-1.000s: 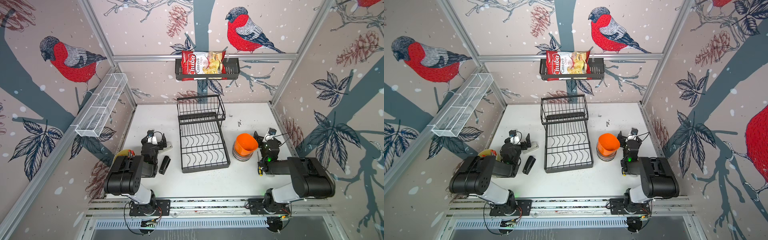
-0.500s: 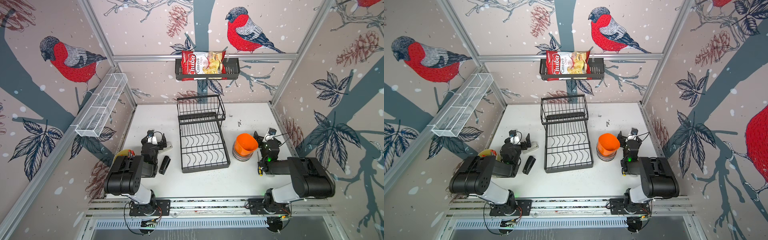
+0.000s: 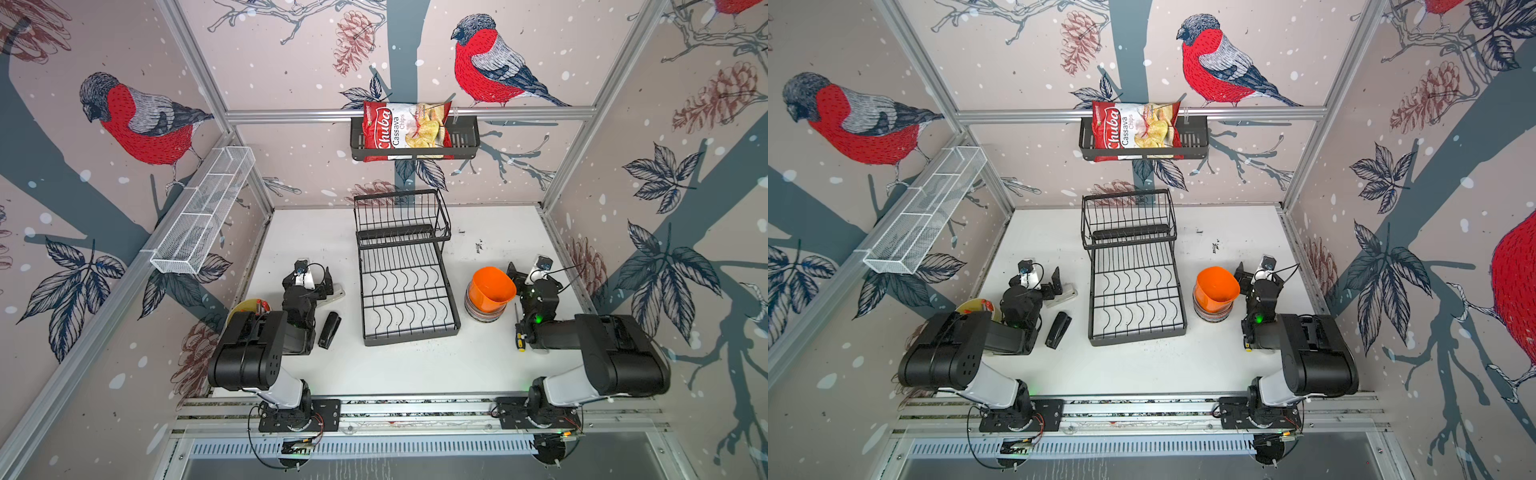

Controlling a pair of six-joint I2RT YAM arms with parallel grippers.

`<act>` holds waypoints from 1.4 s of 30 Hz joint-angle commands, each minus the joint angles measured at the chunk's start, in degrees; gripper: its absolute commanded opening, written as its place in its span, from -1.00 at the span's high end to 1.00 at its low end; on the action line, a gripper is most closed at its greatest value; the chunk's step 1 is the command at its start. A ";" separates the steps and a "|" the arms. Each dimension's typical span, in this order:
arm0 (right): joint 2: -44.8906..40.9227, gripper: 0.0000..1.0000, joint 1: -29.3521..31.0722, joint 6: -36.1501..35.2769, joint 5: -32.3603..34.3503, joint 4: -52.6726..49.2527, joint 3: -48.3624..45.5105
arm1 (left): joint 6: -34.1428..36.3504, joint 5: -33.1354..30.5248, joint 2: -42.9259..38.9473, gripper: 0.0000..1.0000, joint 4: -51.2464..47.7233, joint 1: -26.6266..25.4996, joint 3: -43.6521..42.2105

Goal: Load the bowls into the dish rack

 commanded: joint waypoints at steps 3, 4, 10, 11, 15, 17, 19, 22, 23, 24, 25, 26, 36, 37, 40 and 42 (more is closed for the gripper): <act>-0.22 -0.99 -0.08 -0.67 -0.24 2.45 0.07 | -0.33 -1.64 -0.09 -0.96 3.59 -0.14 -0.15; -0.51 -0.99 0.04 -0.25 0.91 1.58 0.64 | -0.38 -1.93 -0.21 -0.95 3.47 -0.15 -0.17; -3.12 -0.99 -0.79 3.03 4.49 -17.39 8.48 | -0.03 -0.43 -4.08 -0.96 -2.19 -0.15 1.37; -2.92 -0.99 -0.79 3.54 4.79 -19.17 9.23 | 0.06 -0.28 -4.87 -0.96 -3.54 -0.15 1.77; -2.82 -0.99 -0.79 5.74 7.89 -26.96 13.26 | -0.16 -0.15 -8.19 -0.96 -11.14 -0.15 4.29; -3.29 -0.99 -0.89 6.84 9.03 -30.02 14.76 | -0.79 -0.64 -9.71 -0.96 -15.52 -0.15 5.97; -4.09 -0.99 -1.05 8.00 9.76 -32.48 15.70 | -1.40 -1.22 -11.03 -0.96 -18.73 -0.27 7.18; -6.10 -0.99 -1.40 9.64 10.20 -35.71 16.42 | -2.96 -3.66 -12.68 -0.96 -21.71 -0.82 8.37; -6.89 -0.99 -1.49 10.60 10.84 -37.55 16.96 | -4.26 -4.60 -13.27 -0.96 -23.41 -1.08 9.15; -7.56 -0.99 -1.66 11.84 11.48 -39.56 17.58 | -6.00 -4.35 -13.84 -0.95 -24.96 -1.09 9.92; -8.11 -0.99 -1.83 12.62 11.86 -40.95 17.98 | -7.31 -3.64 -14.24 -0.96 -26.13 -1.11 10.55; -8.84 -0.99 -1.91 13.57 12.46 -42.52 18.38 | -9.26 -3.24 -14.60 -0.96 -27.35 -1.36 11.30; -12.71 -0.99 -2.80 21.67 12.59 -67.10 29.23 | -19.29 -9.29 -17.46 -0.96 -53.69 -8.74 24.30; -12.91 -0.99 -2.81 22.18 11.87 -68.65 29.94 | -19.90 -9.30 -17.78 -0.96 -55.88 -9.37 25.29; -13.29 -0.99 -2.81 23.23 9.82 -72.26 31.56 | -22.31 -9.49 -19.15 -0.95 -62.66 -11.44 27.95; -13.34 -0.99 -2.81 24.27 8.81 -74.31 32.23 | -23.99 -9.87 -20.40 -0.95 -67.34 -12.84 29.46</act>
